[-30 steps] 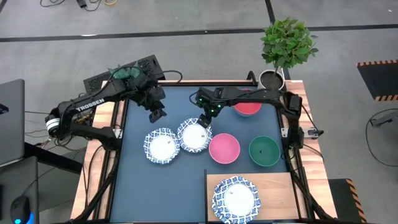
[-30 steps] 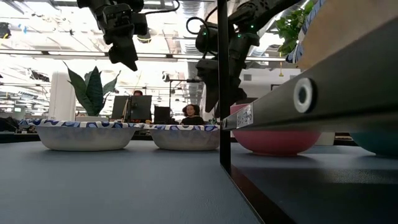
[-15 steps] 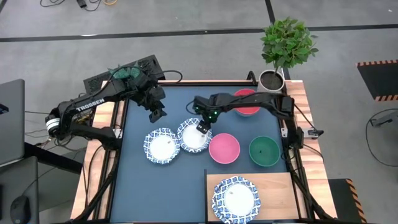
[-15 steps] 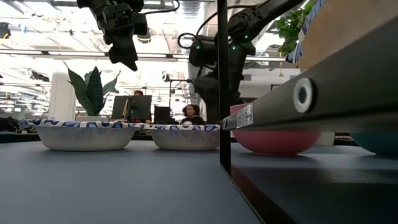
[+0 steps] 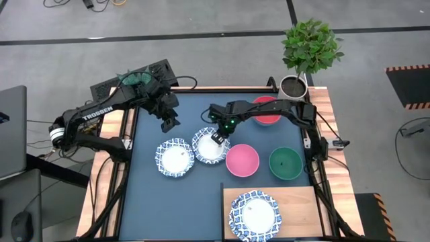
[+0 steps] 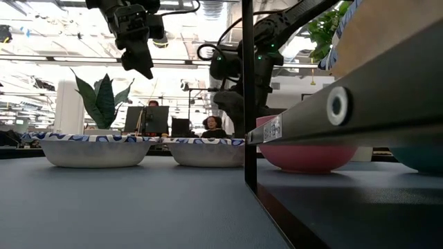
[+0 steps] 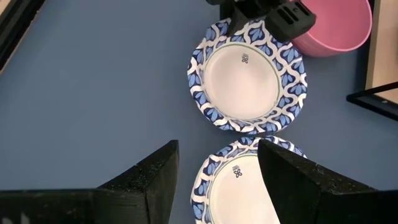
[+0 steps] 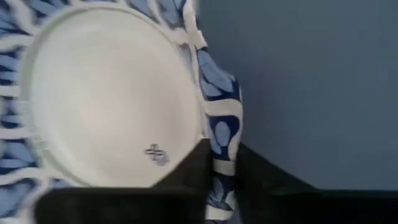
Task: Place and stack bowls onto a shelf
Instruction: Stack the white patterned bowl on the white patterned bowl on the shelf
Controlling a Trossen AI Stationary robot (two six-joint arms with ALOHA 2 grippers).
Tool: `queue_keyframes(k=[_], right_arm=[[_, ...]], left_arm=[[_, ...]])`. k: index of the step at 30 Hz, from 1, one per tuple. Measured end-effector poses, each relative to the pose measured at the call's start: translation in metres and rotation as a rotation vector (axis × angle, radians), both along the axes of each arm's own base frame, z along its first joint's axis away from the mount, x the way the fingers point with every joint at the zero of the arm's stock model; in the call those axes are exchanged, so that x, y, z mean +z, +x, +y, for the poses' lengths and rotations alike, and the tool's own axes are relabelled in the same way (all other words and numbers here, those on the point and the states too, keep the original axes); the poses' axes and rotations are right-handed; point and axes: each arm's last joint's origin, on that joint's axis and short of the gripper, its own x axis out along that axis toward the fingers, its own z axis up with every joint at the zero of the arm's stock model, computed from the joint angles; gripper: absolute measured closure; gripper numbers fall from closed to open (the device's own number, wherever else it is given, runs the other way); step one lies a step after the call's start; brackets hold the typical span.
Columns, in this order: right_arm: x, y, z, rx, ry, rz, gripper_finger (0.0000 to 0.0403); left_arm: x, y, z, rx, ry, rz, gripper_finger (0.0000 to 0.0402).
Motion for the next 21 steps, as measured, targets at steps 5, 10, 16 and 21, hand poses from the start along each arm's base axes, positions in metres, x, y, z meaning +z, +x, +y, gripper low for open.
queue_keyframes(k=[5, 10, 16, 21], right_arm=[[0.001, 0.0, -0.003, -0.001, 0.037, -0.016, 0.0382], [0.004, -0.001, -0.003, -0.021, 0.043, -0.022, 0.0377], [0.033, -0.01, -0.009, -0.04, 0.017, -0.092, 0.0381], [0.073, -0.026, -0.018, -0.082, -0.014, -0.192, 0.0381]], left_arm=[[0.0, 0.0, 0.0, 0.0, 0.0, 0.0, 0.0198], [0.0, 0.0, 0.0, 0.001, -0.001, 0.0, 0.0198], [0.0, 0.0, 0.0, 0.01, -0.005, 0.0, 0.0198], [0.0, 0.0, 0.001, 0.029, 0.001, 0.005, 0.0198]])
